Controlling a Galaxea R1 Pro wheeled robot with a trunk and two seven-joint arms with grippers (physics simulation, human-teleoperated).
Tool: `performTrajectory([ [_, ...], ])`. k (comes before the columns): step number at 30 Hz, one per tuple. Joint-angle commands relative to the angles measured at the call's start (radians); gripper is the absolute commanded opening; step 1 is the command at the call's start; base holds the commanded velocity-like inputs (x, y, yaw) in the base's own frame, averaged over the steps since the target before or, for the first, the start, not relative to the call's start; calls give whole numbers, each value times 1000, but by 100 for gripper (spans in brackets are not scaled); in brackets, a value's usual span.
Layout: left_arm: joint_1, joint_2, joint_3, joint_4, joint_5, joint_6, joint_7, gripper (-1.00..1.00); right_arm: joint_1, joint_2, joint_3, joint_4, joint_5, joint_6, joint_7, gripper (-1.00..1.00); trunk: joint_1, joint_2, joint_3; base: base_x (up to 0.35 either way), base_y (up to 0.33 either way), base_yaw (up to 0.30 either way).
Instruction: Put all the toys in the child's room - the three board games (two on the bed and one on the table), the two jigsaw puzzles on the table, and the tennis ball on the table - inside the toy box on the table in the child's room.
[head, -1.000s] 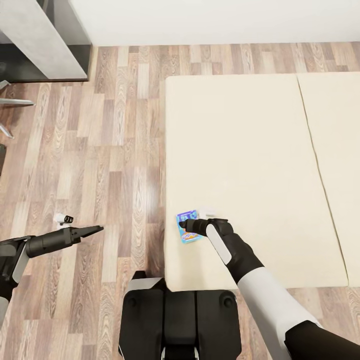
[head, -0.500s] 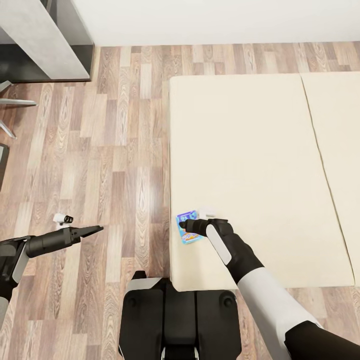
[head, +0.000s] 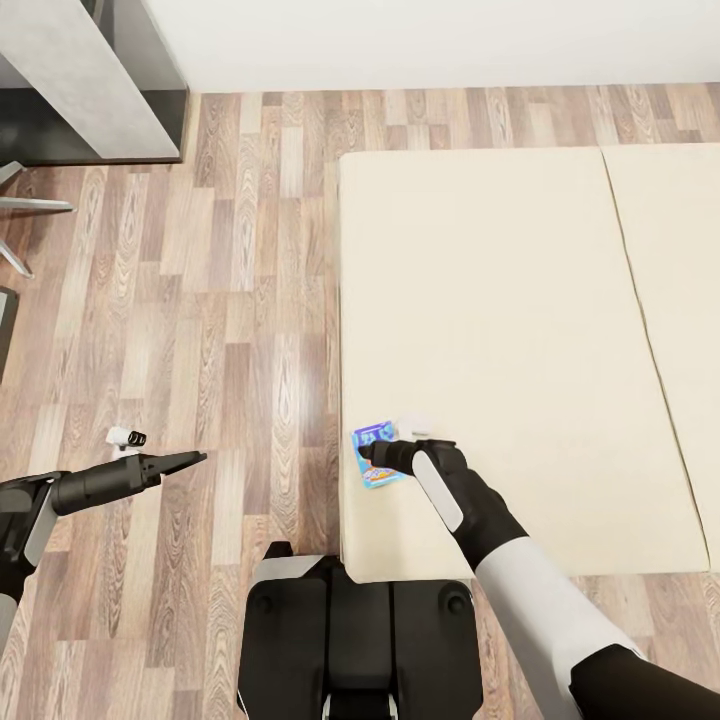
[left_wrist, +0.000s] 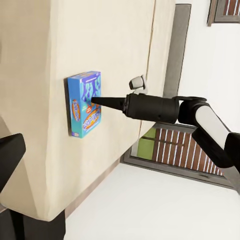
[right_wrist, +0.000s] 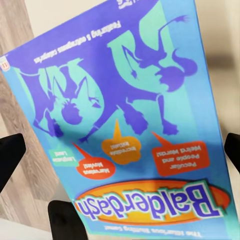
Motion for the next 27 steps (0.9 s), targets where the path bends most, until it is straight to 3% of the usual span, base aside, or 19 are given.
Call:
performTrajectory([
  [1,0,1,0,0,0,11,-4,100,0,-1,2,-1,-11,3,-9,100,1,-2,-1,0,0,0],
  [27,0,0,0,0,-1,11,-4,100,4,-13,-6,-4,-22,14,-10,100,1,-2,-1,0,0,0],
])
